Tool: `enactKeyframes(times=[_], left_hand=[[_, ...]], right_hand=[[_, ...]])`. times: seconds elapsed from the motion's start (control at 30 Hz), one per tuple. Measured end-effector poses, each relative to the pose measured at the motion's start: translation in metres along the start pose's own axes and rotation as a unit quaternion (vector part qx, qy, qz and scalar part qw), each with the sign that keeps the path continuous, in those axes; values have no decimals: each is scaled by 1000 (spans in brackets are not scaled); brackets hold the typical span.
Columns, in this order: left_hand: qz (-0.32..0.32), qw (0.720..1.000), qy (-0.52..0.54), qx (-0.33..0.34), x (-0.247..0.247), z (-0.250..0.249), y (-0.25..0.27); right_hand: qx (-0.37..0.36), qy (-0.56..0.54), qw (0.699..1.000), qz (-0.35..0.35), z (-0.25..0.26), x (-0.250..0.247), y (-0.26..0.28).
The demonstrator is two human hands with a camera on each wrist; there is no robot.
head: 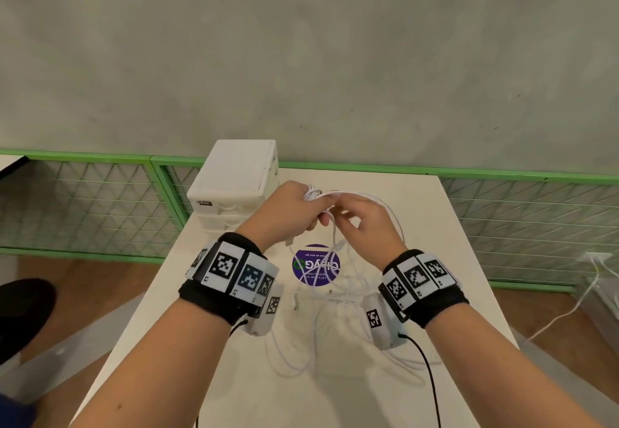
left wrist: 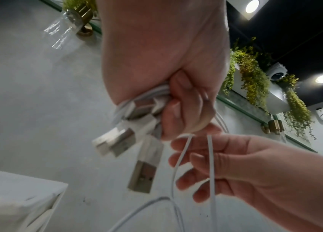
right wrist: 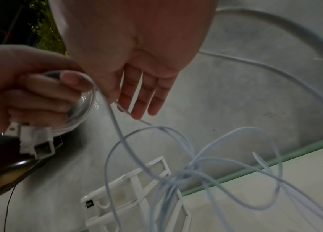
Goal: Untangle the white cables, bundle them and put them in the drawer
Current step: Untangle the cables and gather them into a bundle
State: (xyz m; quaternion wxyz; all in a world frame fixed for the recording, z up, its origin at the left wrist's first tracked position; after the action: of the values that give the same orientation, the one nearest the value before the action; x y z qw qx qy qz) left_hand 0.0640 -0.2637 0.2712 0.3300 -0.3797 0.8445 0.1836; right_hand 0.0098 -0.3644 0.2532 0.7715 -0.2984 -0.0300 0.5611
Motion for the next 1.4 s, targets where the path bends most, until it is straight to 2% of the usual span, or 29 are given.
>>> enactKeyframes(times=[0.17, 0.3, 0.43, 0.53, 0.57, 0.63, 0.7, 0.77, 0.93, 1.07, 1.17, 1.27, 1.4], left_hand=[[-34, 998, 49, 0, -11, -7, -2], [-30, 998, 54, -22, -11, 1, -2], [-46, 995, 59, -61, -14, 14, -1], [-65, 994, 21, -82, -20, 19, -5], [-66, 994, -3, -85, -21, 20, -6], [-52, 994, -38, -88, -18, 22, -6], [-29, 994, -48, -92, -12, 23, -5], [-13, 995, -29, -94, -6, 21, -4], [11, 996, 47, -70, -2, 8, -1], [35, 994, 97, -46, -3, -1, 4], [-1, 989, 140, -49, -15, -3, 5], [-51, 984, 162, -47, -31, -2, 3], [-73, 982, 167, -52, -33, 1, 3]], right_hand=[[169, 5, 981, 95, -34, 26, 17], [239, -18, 962, 131, -54, 31, 32], [270, -3, 950, 158, -65, 28, 43], [230, 53, 962, 136, -56, 22, 39], [196, 65, 973, 102, -45, 16, 34], [86, 43, 995, -12, -13, -3, 23], [-25, 4, 994, -104, 17, -20, 19], [-53, -20, 992, -114, 26, -20, 14], [10, 22, 1000, -1, -2, 5, 14], [89, 125, 984, 96, -40, 19, 18], [145, 195, 954, 173, -70, 27, 29], [172, 234, 928, 234, -92, 32, 51], [191, 270, 907, 262, -106, 32, 70]])
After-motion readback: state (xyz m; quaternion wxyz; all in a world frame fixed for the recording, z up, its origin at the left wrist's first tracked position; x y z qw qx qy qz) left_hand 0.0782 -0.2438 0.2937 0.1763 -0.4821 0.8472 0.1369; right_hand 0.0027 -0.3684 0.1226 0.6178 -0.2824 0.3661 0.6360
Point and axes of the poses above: each hand's wrist, its own y-axis away from the middle knuckle, its own x-axis out of the palm, z = x × y, the point moved 9 cm from there along -y, towards the middle knuckle, and after that the axes turned 13 degrees about -y, right-handed, at the moved point
